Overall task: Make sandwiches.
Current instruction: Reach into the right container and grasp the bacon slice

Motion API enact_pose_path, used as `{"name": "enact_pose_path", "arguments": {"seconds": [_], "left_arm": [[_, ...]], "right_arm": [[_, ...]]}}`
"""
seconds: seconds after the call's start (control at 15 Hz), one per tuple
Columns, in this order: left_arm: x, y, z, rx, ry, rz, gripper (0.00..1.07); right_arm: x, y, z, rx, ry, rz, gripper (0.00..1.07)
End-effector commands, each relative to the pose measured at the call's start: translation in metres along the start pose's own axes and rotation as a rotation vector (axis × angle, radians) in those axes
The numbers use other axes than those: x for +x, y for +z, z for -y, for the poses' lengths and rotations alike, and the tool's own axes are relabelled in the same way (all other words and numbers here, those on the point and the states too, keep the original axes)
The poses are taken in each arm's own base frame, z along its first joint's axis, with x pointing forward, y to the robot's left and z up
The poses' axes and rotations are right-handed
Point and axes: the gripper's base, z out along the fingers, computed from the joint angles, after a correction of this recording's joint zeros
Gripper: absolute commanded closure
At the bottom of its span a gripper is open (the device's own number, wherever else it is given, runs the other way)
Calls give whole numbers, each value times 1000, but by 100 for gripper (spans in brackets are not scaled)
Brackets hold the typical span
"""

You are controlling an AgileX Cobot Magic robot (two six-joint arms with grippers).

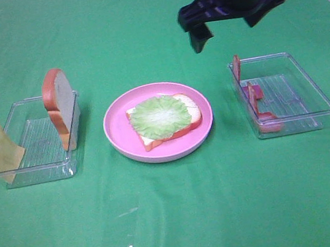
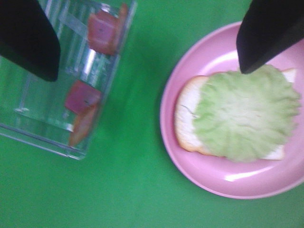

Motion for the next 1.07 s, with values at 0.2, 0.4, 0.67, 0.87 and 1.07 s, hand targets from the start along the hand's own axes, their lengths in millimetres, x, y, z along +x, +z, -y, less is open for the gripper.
{"name": "enact_pose_path", "arguments": {"seconds": [0.2,0.4,0.67,0.87,1.07], "left_arm": [[1,-1,1,4,-5,14,14],[1,-1,1,4,-5,14,14],[1,-1,1,4,-5,14,14],[1,-1,1,4,-5,14,14],[1,-1,1,4,-5,14,14]], "right_arm": [[21,-6,68,-24,146,-187,10],[26,-6,76,-92,166,-233,11],[26,-6,72,-123,159,-236,11],[25,-4,67,-172,187,-239,11],[24,18,61,-215,195,-264,11]]}}
